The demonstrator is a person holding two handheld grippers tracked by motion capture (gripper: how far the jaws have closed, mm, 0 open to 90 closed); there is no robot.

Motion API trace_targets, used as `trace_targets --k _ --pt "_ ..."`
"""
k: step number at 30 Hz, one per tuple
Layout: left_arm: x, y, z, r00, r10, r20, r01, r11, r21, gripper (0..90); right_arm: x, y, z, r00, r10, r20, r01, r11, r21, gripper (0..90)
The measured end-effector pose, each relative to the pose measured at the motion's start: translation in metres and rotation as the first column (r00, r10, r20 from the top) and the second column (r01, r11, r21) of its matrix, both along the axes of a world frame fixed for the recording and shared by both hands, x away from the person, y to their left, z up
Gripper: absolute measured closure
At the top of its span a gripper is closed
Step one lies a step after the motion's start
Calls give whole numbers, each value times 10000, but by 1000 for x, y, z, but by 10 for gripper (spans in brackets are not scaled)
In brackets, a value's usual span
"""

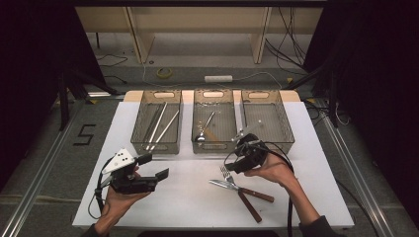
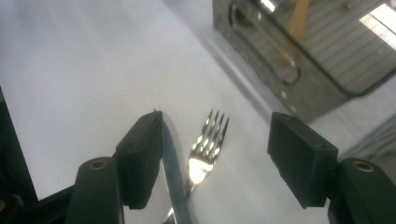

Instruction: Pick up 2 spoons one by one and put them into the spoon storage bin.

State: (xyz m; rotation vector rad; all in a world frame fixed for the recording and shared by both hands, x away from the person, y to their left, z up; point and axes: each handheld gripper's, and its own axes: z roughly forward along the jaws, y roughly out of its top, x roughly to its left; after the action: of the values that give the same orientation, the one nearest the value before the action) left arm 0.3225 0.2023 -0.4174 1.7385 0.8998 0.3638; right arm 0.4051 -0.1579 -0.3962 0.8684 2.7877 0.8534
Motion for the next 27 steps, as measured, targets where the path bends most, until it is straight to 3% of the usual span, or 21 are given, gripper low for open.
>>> trace_targets --k 14,27 --pt "-1 0 1 10000 -50 57 49 10000 26 156 -23 -21 -18 9989 152 -447 -178 9981 -589 320" --pt "-1 0 1 10000 -28 93 28 10000 -45 156 -31 -26 -29 9968 164 -788 -260 9921 -1227 328"
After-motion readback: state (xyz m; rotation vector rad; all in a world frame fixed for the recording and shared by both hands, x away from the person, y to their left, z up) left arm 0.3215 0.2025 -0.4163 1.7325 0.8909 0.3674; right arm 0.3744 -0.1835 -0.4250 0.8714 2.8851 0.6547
